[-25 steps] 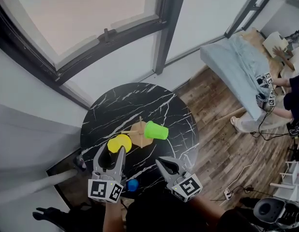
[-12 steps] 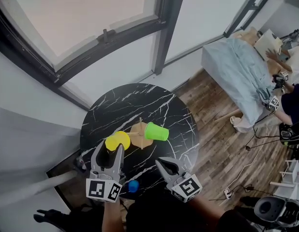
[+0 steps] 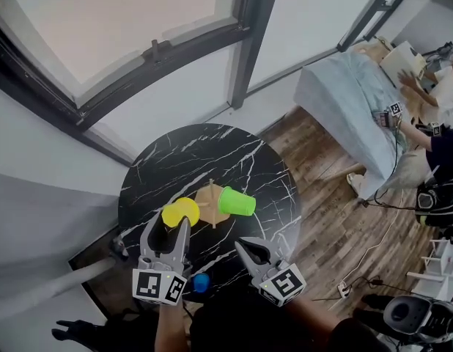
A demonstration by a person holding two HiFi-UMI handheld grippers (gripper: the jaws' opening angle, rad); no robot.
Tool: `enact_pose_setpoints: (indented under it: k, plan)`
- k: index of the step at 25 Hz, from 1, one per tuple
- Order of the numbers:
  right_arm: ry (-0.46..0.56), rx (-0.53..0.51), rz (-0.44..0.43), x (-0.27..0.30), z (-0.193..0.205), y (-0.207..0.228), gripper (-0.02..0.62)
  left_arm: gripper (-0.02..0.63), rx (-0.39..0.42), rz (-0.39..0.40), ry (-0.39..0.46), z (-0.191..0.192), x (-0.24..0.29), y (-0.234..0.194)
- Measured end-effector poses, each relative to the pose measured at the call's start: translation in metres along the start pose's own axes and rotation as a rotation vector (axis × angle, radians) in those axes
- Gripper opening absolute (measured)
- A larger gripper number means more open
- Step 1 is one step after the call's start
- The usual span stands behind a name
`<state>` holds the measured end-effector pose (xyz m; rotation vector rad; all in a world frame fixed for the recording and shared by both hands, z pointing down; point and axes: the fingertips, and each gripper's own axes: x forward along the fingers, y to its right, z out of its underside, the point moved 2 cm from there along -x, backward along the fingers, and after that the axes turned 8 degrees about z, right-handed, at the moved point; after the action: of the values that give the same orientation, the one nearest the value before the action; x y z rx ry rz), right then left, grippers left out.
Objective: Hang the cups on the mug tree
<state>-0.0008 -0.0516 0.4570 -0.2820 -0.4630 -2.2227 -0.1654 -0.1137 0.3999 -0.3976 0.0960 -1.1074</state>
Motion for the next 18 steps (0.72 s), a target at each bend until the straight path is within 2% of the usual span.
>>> enact_pose_setpoints:
  k: [18]
  plan:
    - [-0.022, 0.029, 0.016, 0.004, 0.001, 0.008, 0.003, 0.222, -0.059, 0.046, -0.01, 0.022, 0.02, 0.005]
